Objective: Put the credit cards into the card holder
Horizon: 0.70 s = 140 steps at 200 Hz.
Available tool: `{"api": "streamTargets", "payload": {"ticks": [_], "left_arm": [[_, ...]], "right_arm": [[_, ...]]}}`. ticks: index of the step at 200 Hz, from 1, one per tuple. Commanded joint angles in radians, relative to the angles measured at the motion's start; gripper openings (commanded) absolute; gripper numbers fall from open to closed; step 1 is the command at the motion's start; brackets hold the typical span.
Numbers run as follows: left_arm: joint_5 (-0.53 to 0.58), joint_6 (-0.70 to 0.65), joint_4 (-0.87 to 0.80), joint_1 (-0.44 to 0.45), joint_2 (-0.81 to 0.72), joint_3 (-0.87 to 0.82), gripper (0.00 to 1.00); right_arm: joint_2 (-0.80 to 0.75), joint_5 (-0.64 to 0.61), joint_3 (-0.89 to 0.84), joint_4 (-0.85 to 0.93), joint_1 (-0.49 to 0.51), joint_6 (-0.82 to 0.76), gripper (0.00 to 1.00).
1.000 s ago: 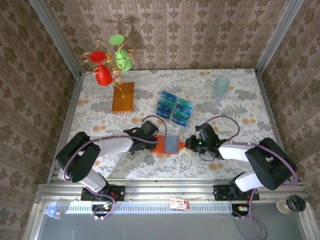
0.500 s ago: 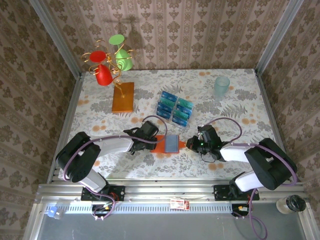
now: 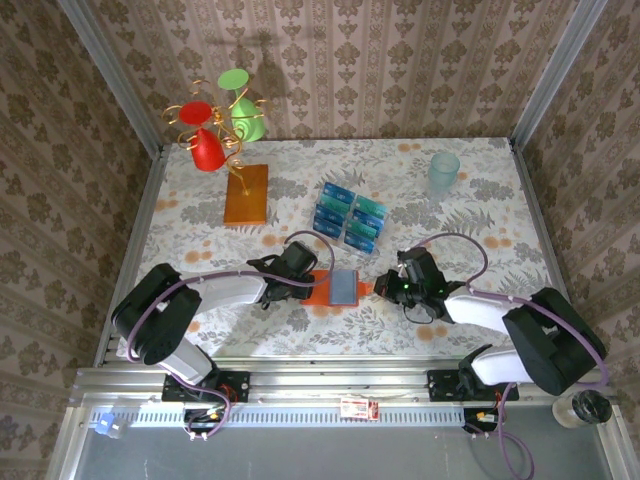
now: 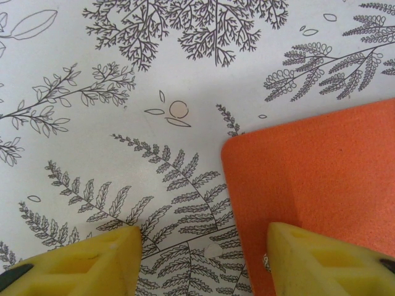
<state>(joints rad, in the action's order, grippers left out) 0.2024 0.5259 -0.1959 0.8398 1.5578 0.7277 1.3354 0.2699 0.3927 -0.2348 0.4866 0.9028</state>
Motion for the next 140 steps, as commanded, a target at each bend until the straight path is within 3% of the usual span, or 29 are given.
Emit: {"api": "streamTargets", "payload": {"ticks": [1, 50, 81, 140], "left_arm": [[0.013, 0.017, -0.031, 0.009, 0.014, -0.011, 0.57], [0.014, 0.019, -0.031, 0.01, 0.019, -0.007, 0.57], [0.017, 0.018, -0.036, 0.012, 0.025, 0.001, 0.57], [0.021, 0.019, -0.045, 0.015, 0.03, 0.012, 0.57]], "right_arm": [[-0.032, 0.006, 0.045, 0.067, -0.008, -0.046, 0.0], [-0.128, -0.094, 0.099, 0.191, 0.032, -0.091, 0.08], [-0.159, -0.049, 0.12, 0.208, 0.036, -0.108, 0.11], [0.016, -0.026, 0.286, 0.25, 0.169, -0.111, 0.08]]}}
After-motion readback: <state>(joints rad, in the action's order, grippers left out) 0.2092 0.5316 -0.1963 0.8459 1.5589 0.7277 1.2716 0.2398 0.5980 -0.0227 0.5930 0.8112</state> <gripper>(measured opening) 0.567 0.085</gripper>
